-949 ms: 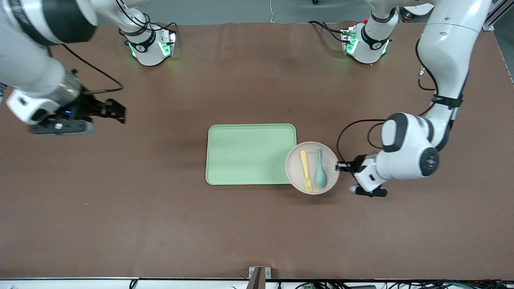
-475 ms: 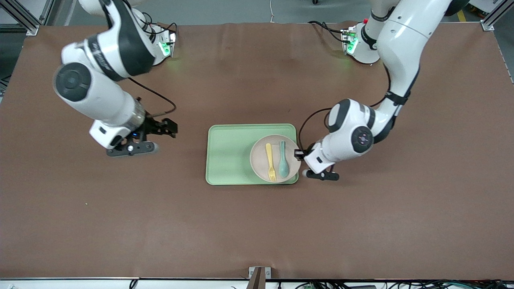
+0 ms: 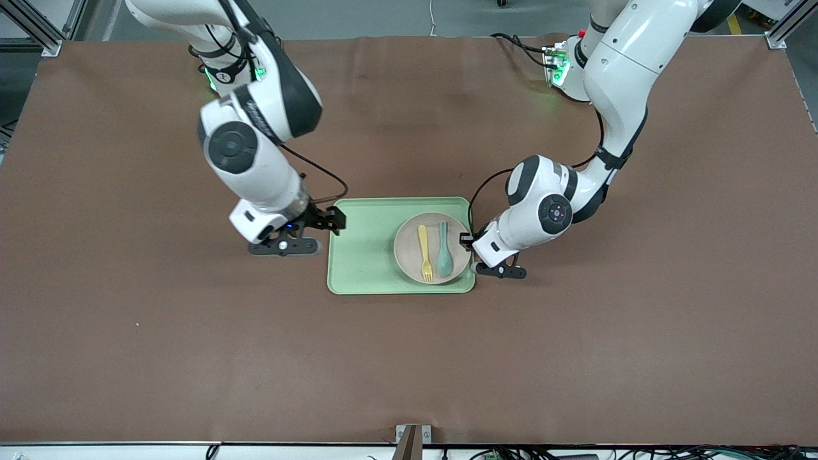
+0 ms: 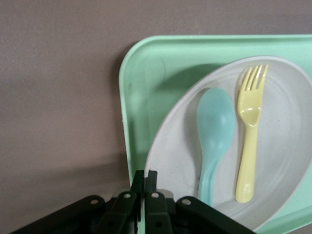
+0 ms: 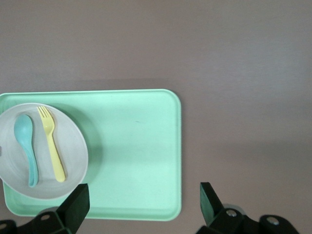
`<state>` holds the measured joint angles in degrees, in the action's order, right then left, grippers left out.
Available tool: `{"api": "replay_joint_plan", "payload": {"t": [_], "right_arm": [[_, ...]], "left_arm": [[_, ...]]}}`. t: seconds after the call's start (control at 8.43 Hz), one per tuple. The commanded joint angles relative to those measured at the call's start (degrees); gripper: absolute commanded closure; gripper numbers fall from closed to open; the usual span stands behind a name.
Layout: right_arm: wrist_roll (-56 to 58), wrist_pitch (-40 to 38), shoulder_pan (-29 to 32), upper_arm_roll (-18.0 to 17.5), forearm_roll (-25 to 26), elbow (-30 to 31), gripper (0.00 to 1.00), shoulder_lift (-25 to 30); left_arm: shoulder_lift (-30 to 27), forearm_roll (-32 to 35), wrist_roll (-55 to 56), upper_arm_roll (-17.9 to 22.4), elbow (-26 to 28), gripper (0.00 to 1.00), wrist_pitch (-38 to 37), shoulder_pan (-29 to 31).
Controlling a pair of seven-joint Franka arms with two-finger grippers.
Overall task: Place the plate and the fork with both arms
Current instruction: 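Open the left gripper off the plate while the right gripper moves over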
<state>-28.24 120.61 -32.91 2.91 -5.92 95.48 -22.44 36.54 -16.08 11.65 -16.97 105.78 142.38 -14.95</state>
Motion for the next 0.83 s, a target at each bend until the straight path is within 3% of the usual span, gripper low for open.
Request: {"api": "replay_joint_plan", "payload": {"t": [0.0, 0.12, 0.24, 0.36, 0.71], "right_arm": [[-4.1, 3.5, -2.8, 0.7, 0.0, -0.6, 0.01, -2.5], [-6.2, 5.8, -4.0, 0.7, 0.0, -0.6, 0.01, -3.9], [-8.6, 8.5, -5.6, 0.7, 0.0, -0.8, 0.01, -5.5], [-10.5, 11.1, -7.6, 0.7, 0.1, -1.2, 0.01, -7.3], [-13.4, 16.9, -12.3, 1.0, 1.0, -4.4, 0.1, -13.9]], "left_arm": [[-0.3, 0.3, 0.0, 0.1, 1.2, 1.0, 1.0, -0.6], [-0.1, 0.3, 0.1, 0.1, 1.2, 0.96, 1.0, -0.6], [-0.5, 0.3, 0.1, 0.0, 1.2, 0.63, 0.9, -0.2], [-1.6, 0.3, 0.1, 0.0, 1.1, 0.4, 0.4, 0.6], [-8.3, 0.3, 0.0, 0.0, 0.0, 0.03, 0.5, 7.4]]}}
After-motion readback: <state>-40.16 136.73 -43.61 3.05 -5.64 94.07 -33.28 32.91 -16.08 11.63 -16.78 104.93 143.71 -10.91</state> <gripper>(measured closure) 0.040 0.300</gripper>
